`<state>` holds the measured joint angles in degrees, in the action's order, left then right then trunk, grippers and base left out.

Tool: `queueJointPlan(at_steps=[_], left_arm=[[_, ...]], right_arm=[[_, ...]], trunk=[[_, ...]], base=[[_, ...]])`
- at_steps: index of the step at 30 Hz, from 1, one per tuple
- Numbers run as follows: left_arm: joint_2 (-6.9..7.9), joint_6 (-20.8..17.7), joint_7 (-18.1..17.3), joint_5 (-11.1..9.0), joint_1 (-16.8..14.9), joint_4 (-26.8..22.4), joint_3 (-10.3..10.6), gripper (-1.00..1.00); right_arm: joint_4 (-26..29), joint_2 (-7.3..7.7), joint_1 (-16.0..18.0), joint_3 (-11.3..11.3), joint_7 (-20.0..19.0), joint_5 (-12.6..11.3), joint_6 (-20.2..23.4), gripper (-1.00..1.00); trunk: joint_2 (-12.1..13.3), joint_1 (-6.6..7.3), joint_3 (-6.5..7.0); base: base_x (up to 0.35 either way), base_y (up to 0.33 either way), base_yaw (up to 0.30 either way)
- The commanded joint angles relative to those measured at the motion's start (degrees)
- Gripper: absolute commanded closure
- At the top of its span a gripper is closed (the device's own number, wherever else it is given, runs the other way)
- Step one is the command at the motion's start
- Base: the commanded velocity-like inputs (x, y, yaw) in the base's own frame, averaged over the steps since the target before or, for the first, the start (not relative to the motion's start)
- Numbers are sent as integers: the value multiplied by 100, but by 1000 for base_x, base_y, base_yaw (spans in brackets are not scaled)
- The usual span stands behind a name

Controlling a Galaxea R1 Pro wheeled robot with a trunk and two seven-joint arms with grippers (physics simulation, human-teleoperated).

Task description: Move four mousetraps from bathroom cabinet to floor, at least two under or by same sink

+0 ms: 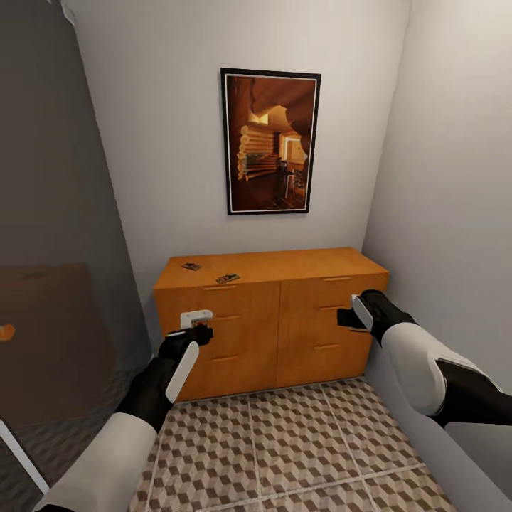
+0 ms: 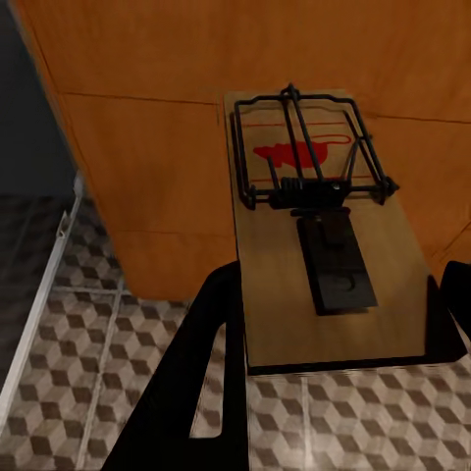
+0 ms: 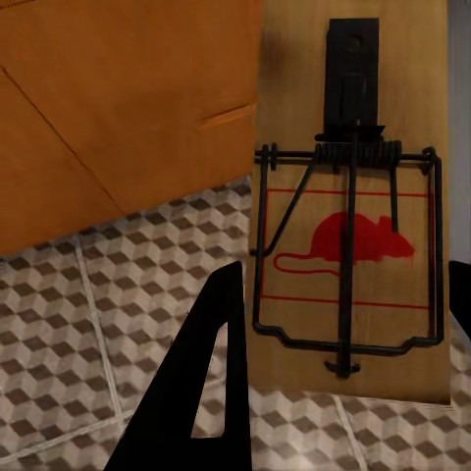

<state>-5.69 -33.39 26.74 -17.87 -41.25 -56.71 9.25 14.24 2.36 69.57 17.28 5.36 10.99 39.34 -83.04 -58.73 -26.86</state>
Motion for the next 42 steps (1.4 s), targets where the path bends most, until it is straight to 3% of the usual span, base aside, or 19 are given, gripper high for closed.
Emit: queueJointPlan(at_steps=[1, 14, 24, 42], left_arm=[[3, -12, 60, -51, -6, -22, 17, 100], [-3, -194, 55, -86, -5, -429, 32, 100], [-3, -221, -94, -480, -6, -467, 40, 100], [-28, -312, -54, -494, -6, -503, 83, 100]], right_arm=[[-32, -2, 4, 48, -6, 56, -17, 100], [-334, -4, 4, 55, -32, 73, -364, 100], [-757, 15, 4, 56, 12, 63, -565, 100], [-1015, 44, 4, 57, 53, 56, -585, 100]], trunk=[[-4, 0, -7], [-4, 0, -7], [-4, 0, -7], [-4, 0, -7]], base=[[0, 0, 245], [0, 0, 92], [0, 0, 2], [-29, 0, 0]])
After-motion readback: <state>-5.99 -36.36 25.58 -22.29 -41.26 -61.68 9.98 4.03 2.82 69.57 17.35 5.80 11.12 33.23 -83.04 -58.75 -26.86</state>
